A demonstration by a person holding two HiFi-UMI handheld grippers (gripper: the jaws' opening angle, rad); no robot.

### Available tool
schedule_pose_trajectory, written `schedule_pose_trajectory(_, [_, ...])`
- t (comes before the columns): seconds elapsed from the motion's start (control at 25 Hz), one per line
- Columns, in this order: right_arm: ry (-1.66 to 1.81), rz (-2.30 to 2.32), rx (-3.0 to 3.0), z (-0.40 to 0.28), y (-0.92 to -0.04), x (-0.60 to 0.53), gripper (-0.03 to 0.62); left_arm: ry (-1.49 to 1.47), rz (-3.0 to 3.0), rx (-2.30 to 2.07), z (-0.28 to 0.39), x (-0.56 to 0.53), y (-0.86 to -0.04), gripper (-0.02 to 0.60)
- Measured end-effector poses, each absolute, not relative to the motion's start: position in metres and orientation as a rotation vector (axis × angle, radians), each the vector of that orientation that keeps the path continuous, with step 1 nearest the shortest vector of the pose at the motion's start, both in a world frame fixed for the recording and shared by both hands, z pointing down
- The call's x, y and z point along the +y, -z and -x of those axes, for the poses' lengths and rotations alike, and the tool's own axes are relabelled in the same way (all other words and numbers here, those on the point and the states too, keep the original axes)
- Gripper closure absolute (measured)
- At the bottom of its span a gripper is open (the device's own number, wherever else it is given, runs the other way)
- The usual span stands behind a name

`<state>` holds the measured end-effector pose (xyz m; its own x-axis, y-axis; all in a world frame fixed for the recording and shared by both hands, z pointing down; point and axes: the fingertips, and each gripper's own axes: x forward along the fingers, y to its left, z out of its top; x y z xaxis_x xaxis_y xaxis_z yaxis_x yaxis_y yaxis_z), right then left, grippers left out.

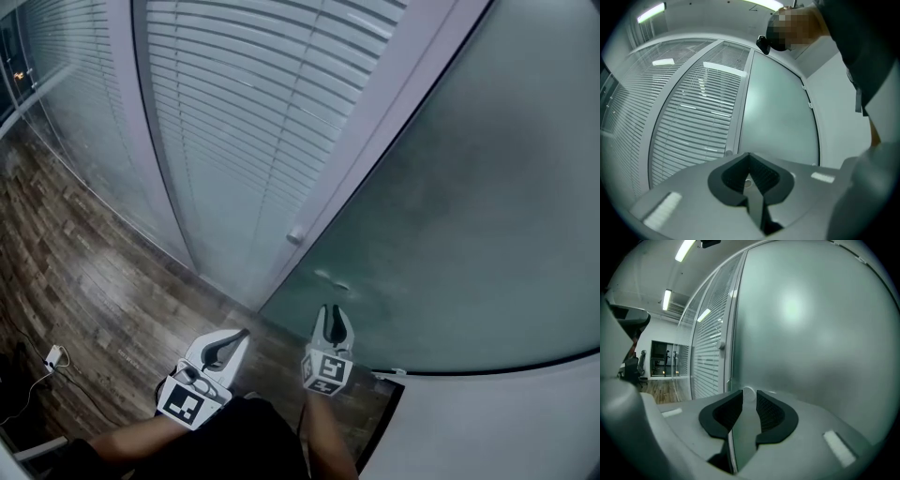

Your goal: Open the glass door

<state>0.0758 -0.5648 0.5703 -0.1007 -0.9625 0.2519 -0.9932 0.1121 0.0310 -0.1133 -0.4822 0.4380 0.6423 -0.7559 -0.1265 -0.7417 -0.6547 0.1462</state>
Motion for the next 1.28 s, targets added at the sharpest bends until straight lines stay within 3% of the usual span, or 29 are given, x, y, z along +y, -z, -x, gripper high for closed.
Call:
schedule_pose_trajectory(0.4, [-0.242,-1.980,-2.120,-0.085,-0.599,-0.590,0.513,0.224,-2.766,-1.312,0.124,-0.496,-0.453,0.581])
schedule_pose_trajectory(1.28, [-0.341,-1.986,-2.073,-0.091,-0.606,-0.634,0.470,0.143,-2.736,-1.242,0.061,-0.553,-0.470,0.581])
